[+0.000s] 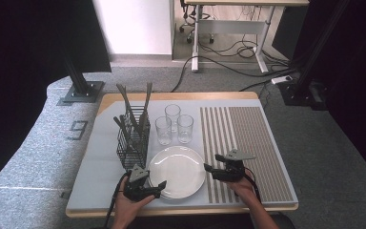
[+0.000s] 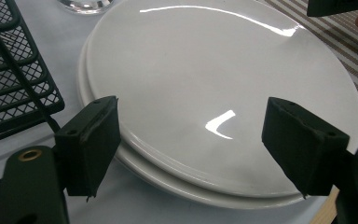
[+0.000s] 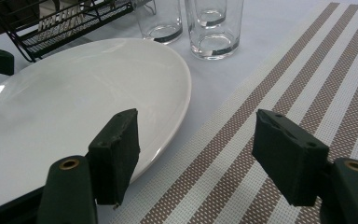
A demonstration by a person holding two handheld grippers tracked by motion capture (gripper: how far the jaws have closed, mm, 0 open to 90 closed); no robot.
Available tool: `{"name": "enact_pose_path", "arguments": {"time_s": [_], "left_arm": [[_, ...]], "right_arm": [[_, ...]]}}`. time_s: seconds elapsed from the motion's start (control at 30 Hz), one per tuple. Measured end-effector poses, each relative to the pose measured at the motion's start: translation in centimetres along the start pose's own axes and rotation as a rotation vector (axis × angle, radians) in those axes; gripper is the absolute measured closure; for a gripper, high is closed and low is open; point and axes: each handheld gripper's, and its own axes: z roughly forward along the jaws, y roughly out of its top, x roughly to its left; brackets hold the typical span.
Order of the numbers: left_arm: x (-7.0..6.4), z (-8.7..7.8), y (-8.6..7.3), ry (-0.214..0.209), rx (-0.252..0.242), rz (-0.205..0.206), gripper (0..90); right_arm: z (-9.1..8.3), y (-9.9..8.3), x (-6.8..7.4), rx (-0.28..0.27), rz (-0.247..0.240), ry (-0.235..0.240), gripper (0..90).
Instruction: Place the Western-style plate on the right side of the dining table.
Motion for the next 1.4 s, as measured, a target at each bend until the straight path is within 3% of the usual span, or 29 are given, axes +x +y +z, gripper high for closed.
{"name": "enact_pose_path", "arguments": {"time_s": [0.77,1.4], "left_arm": [[-0.8,0.5,0.0,-0.027,0.005,0.015,19.8],[-0.9,0.8,0.0,-0.050,0.006,-0.005,19.7]], "right_arm": [[0.8,-0.4,0.8,0.047,-0.020,0.044,34.7],[1.2,-0.6,1.0,0.071,-0.035,0.060,37.9]]}}
